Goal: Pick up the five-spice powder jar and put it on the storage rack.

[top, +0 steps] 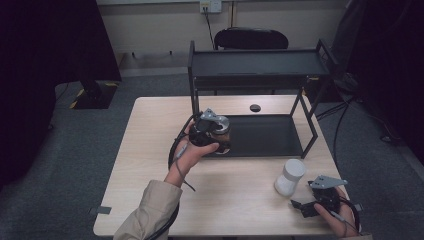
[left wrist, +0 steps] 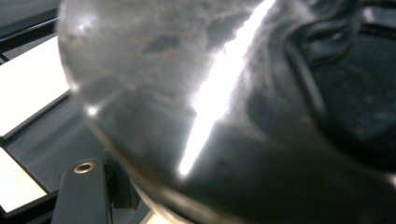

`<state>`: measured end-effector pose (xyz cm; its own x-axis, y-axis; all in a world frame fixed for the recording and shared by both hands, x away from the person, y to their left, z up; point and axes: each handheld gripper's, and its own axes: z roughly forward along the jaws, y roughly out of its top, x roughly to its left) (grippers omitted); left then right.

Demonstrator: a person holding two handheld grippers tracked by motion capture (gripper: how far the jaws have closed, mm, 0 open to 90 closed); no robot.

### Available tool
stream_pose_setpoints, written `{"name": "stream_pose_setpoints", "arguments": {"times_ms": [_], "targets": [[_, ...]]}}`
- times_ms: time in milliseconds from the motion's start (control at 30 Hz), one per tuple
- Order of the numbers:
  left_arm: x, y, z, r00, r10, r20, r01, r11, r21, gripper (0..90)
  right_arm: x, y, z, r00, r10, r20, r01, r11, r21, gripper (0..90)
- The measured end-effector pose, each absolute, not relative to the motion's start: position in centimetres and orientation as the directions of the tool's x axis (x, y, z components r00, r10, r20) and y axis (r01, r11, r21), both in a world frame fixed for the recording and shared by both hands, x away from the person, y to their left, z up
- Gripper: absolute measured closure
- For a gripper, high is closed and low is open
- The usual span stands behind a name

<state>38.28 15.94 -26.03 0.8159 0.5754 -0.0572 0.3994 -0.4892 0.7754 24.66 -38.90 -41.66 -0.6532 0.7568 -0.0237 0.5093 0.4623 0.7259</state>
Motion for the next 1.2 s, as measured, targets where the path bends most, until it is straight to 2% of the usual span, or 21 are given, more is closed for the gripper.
{"name": "stream_pose_setpoints", "arguments": {"times_ms": [1200], "targets": [[41.4,13.9,-20.2,0.816,0.577,-0.033,0.380,-0.493,0.783,30.2,24.7,-38.9,-41.7,-0.653,0.757,-0.024,0.509,0.462,0.726,0.0]]}}
